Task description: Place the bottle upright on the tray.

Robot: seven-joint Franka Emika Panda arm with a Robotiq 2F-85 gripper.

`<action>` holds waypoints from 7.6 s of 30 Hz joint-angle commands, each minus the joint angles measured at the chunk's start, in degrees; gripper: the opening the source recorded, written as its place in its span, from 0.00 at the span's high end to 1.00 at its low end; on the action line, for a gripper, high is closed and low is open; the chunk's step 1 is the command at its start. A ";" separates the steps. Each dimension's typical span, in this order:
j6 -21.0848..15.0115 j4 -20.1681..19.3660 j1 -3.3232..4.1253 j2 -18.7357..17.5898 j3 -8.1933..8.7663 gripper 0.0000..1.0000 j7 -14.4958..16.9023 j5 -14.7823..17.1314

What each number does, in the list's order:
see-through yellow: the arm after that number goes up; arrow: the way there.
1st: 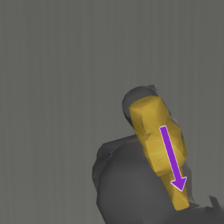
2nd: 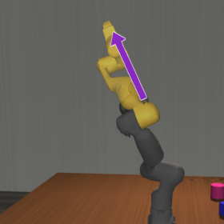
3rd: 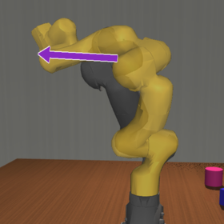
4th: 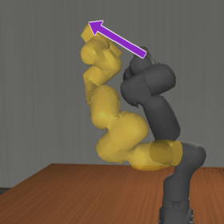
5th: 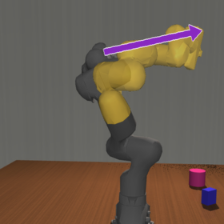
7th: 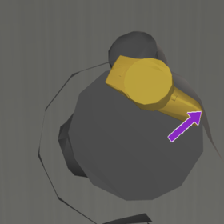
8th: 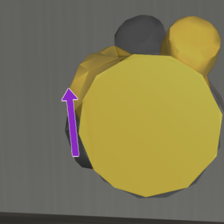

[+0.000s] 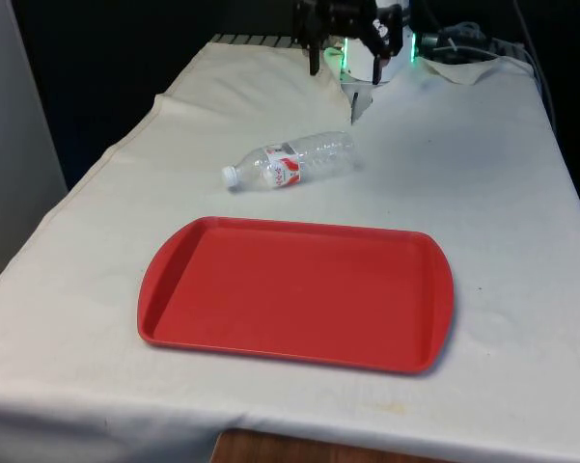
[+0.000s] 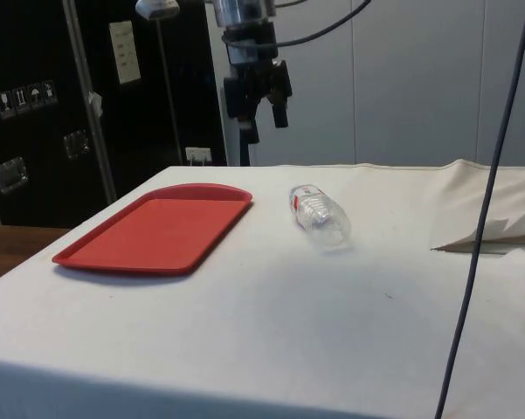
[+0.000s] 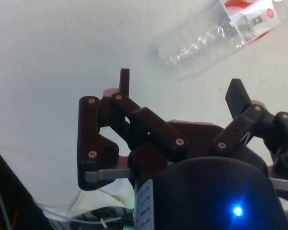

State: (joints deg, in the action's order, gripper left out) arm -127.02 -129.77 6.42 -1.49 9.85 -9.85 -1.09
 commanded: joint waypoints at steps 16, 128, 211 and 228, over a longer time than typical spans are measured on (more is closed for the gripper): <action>-1.89 -0.34 -0.46 -2.41 1.89 0.00 -2.23 0.34; -2.81 1.89 -2.12 -13.46 11.46 0.00 -13.46 5.50; 17.13 17.59 -4.18 -30.08 19.48 0.00 1.55 31.05; 22.23 21.14 -4.64 -34.66 21.03 0.00 3.61 34.84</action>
State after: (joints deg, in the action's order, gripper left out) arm -105.42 -108.98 2.23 -35.87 31.23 -6.47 33.40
